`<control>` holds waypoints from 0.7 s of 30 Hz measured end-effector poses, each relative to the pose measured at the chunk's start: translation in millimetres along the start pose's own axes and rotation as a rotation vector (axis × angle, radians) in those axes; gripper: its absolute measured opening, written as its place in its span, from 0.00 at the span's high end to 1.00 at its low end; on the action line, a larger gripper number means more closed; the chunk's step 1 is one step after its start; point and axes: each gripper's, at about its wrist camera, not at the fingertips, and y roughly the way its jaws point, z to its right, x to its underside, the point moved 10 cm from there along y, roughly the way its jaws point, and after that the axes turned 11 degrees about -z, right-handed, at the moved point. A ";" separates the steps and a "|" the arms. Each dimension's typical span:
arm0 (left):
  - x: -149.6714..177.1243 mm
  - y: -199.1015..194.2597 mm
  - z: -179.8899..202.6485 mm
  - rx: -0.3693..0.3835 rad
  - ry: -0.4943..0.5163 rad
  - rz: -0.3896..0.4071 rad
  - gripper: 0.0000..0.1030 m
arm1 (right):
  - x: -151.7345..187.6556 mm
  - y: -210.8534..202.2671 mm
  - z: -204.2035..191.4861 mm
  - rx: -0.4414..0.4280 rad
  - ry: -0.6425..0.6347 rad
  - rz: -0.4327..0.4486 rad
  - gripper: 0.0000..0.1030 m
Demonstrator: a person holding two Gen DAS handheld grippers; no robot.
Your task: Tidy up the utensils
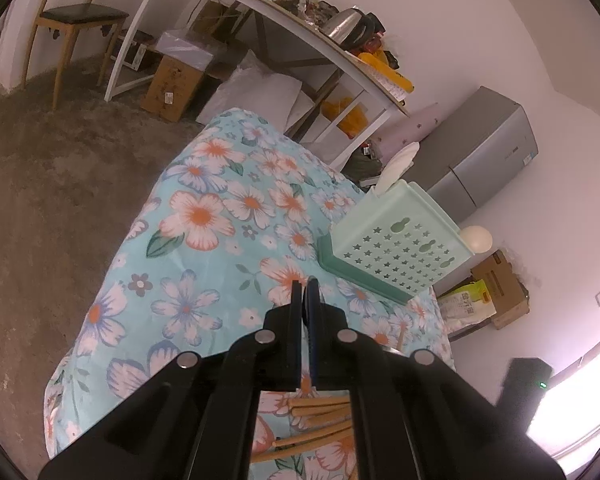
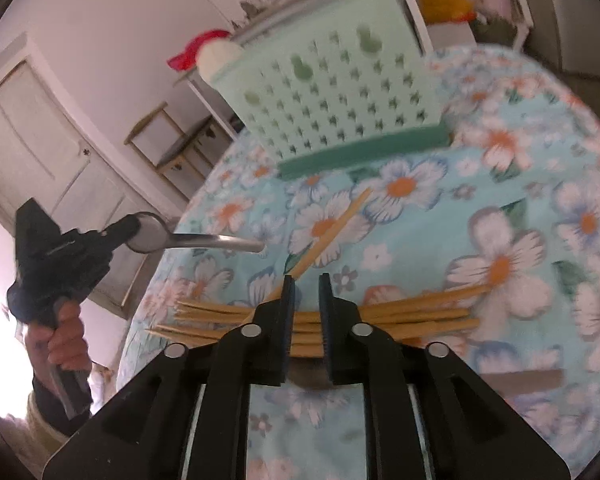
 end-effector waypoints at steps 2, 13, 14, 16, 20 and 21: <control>-0.8 -1.0 -0.8 -0.001 -0.003 0.002 0.98 | 9.4 -11.4 -3.3 0.030 -0.051 0.010 0.77; -1.5 -2.4 3.5 -0.011 0.015 0.001 0.98 | 56.4 12.5 -36.5 0.295 -0.427 -0.052 0.72; -1.7 -2.3 3.5 -0.013 0.016 0.002 0.98 | 57.1 17.6 -36.0 0.315 -0.452 -0.058 0.72; -1.8 -2.5 3.3 -0.014 0.015 0.004 0.98 | 59.1 23.8 -35.4 0.345 -0.482 -0.069 0.72; -2.4 -1.5 0.9 -0.020 0.008 0.008 0.98 | 54.6 32.0 -31.3 0.387 -0.526 -0.076 0.73; -2.1 -1.0 -0.2 -0.023 0.006 0.009 0.98 | 53.0 32.9 -31.0 0.399 -0.527 -0.073 0.79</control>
